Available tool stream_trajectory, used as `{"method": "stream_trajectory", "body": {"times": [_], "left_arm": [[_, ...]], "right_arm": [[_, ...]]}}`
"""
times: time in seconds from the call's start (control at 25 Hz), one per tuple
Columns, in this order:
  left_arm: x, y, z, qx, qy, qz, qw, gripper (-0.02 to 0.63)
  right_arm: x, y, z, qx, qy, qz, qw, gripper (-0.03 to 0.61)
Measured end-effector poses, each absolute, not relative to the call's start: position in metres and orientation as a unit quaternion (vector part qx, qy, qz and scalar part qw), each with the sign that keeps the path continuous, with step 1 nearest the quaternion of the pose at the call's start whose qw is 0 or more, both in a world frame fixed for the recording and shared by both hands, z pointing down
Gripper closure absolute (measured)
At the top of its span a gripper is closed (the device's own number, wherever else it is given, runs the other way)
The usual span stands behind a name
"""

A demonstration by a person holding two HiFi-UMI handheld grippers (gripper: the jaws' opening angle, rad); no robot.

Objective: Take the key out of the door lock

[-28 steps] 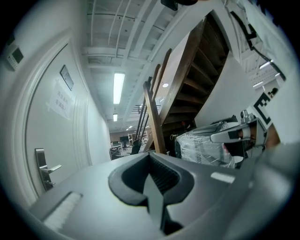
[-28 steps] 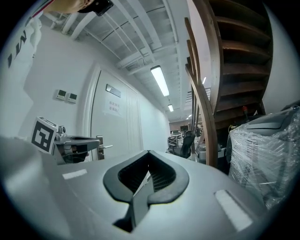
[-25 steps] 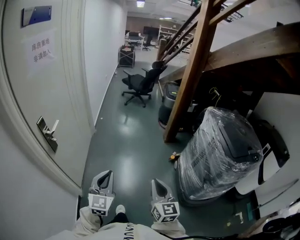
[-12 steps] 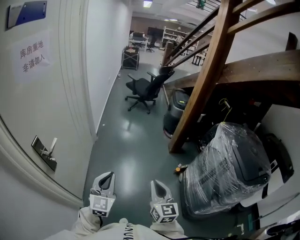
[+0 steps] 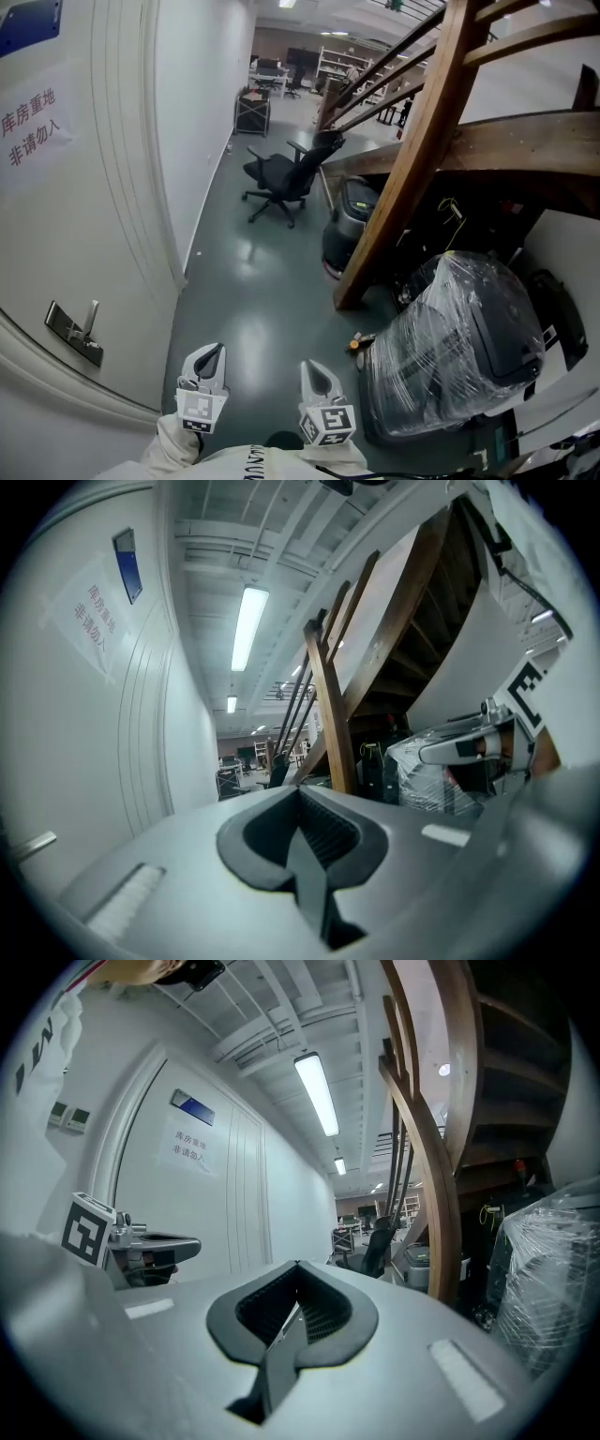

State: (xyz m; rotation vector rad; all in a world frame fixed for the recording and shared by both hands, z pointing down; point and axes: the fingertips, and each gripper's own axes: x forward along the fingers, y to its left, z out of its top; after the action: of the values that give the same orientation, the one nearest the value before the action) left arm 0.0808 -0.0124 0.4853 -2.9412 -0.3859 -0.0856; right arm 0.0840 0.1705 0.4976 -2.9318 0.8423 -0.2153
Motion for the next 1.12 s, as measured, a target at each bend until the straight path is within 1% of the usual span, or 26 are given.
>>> {"method": "stream_trajectory", "body": {"times": [0.12,0.32,0.72,1.12], "left_arm": [[0.099,-0.012,0.493,-0.987,-0.127,-0.035,0.088,0.614],[0.152,-0.014,0.505,-0.989,-0.105,-0.045,0.091,0.614],[0.258,0.008,0.493,-0.991,-0.081,-0.046,0.096,0.614],[0.328,0.015,0.494,-0.992,-0.041,-0.059,0.102,0.614]], "right_arm": [[0.105,0.170,0.505,-0.957,0.277,-0.075,0.046,0.581],[0.165,0.166,0.517,-0.949,0.302,-0.078,0.048,0.581],[0.279,0.187,0.507,-0.941,0.326,-0.076,0.050,0.581],[0.362,0.192,0.512,-0.925,0.366,-0.084,0.056,0.581]]}}
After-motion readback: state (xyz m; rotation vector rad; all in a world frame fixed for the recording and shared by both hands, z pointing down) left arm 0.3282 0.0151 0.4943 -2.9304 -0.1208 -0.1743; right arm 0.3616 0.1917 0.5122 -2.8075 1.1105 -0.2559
